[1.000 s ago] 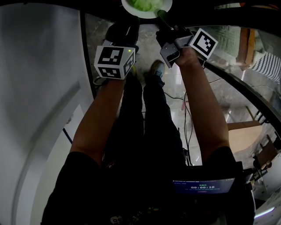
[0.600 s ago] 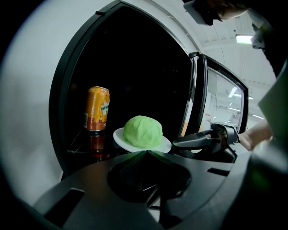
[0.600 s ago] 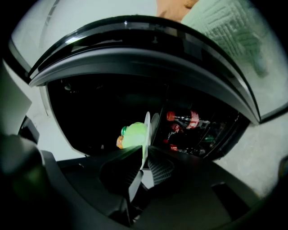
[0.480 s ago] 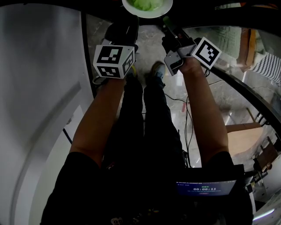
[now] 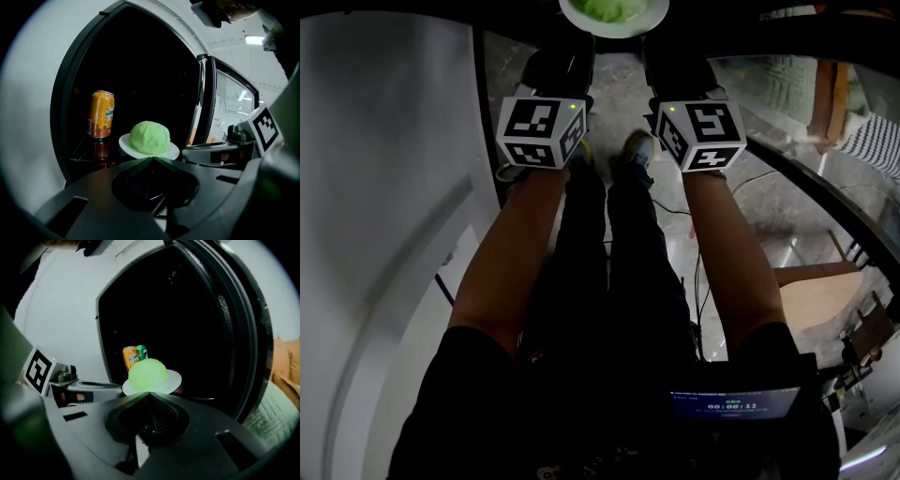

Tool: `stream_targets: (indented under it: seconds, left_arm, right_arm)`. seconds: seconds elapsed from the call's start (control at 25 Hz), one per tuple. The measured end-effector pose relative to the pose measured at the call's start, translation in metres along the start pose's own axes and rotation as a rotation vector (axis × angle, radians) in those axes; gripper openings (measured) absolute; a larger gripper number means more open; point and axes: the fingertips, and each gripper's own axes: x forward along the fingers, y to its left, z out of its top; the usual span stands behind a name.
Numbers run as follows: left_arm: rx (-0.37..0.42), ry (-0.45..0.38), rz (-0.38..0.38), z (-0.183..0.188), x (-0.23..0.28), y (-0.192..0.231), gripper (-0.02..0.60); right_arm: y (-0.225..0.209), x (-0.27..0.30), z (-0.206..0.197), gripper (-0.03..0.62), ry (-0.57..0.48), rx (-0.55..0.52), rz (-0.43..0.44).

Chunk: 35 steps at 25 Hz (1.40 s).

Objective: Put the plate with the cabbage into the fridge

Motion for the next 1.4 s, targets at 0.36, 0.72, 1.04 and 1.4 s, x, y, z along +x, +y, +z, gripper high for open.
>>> stream_targets:
  seconds: [0.36,0.72,1.04,1.4]
  left_arm:
    - [0.0,0.005,0.001,0.003,0.007,0.004,0.003]
    - [-0.007,0.009,-0.003,0.01,0.018,0.011,0.003]
    - [-0.019,0.006,-0.002,0.013,0.02,0.018,0.003]
    - [-0.038,0.001,0.013,0.019,0.025,0.026,0.003]
  right_arm:
    - [0.001,0.011,0.001,0.003,0.009,-0.056,-0.003]
    - [-0.006,0.021,0.007,0.004,0.012,-0.057,-0.003]
    - [-0.006,0.03,0.012,0.004,0.0,-0.043,-0.005]
    - [-0.007,0.038,0.017,0.004,-0.002,-0.054,0.0]
